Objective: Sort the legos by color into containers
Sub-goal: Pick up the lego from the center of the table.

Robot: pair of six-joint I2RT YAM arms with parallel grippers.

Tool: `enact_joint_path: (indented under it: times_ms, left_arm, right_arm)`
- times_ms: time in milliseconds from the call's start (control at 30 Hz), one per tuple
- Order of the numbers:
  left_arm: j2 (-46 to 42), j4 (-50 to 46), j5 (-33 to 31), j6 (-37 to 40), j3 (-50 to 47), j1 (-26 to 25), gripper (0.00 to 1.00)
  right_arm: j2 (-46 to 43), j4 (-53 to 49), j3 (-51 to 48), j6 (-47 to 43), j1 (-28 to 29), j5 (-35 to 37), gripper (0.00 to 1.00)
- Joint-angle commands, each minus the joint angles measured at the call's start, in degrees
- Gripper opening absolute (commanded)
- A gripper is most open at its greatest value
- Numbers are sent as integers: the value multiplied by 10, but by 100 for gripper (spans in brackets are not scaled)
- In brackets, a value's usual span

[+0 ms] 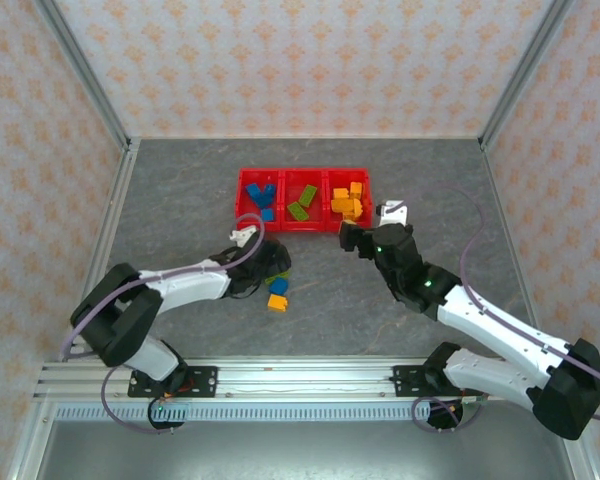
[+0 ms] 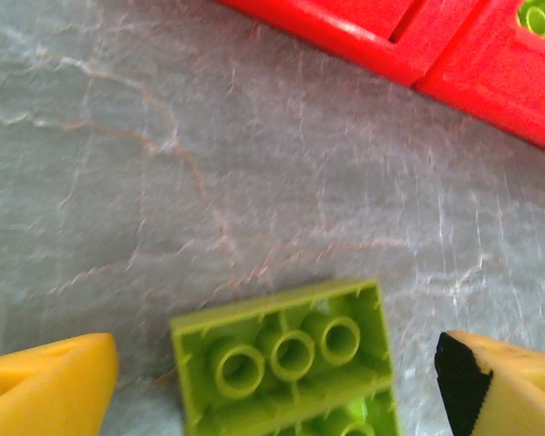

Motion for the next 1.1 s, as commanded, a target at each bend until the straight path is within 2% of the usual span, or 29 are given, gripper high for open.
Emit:
enact_joint_path:
  times_ms: [0, 133, 300, 833, 1067]
  left_arm:
    - [42, -57, -45, -22, 52, -6, 91]
    - [78, -74, -72, -26, 91, -13, 87]
    - [104, -84, -102, -59, 107, -36, 86]
    - [181, -134, -110, -23, 175, -52, 81]
    - [195, -145, -107, 5, 189, -53, 68]
  right_arm:
    - [-8, -17, -7, -6, -2, 54, 100]
    - [-8, -23, -12, -8, -2, 67, 100]
    - [-9, -18, -22, -2, -2, 82, 100]
    - [-10, -21, -18, -7, -3, 76, 100]
    - [-10, -20, -18, -8, -2, 80, 100]
